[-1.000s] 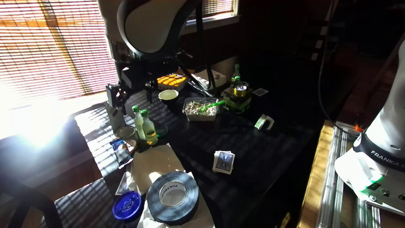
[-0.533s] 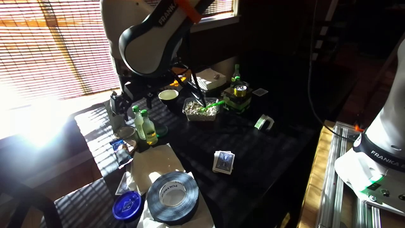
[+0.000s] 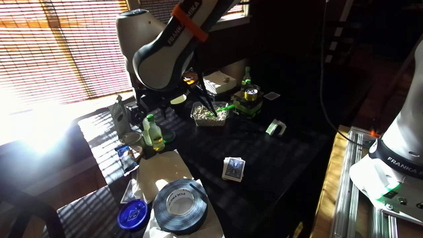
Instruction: Move one bottle to the right
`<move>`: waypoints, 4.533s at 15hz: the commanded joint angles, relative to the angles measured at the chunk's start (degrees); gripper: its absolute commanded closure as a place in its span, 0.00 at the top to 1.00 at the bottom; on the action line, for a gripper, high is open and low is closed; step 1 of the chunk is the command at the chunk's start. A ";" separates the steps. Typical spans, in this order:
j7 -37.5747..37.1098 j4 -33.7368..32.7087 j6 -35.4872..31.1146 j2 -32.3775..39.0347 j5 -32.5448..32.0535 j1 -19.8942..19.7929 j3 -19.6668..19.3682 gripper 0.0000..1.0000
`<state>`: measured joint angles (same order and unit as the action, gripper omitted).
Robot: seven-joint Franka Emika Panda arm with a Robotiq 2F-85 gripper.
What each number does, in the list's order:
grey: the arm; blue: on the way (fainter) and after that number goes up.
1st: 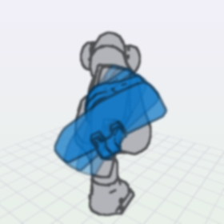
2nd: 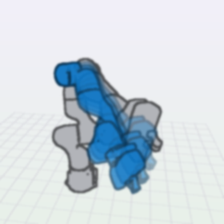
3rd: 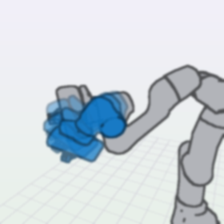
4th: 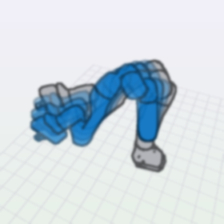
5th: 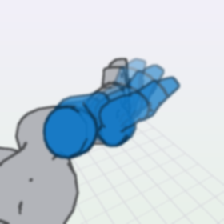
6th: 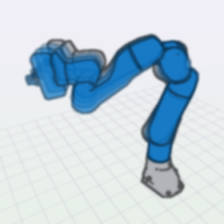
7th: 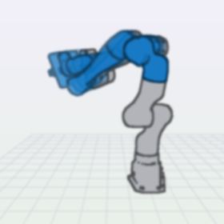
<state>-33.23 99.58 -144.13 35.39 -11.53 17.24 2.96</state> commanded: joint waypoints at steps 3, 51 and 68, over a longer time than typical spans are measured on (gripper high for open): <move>2.48 -4.53 -1.43 5.08 4.78 0.24 -1.04 1.00; 13.47 7.60 5.65 -10.82 11.52 -9.56 -2.83 0.07; -11.33 1.51 9.68 -11.29 11.94 -15.81 -14.99 0.07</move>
<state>-41.34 100.20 -134.51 26.89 -0.15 2.18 -11.61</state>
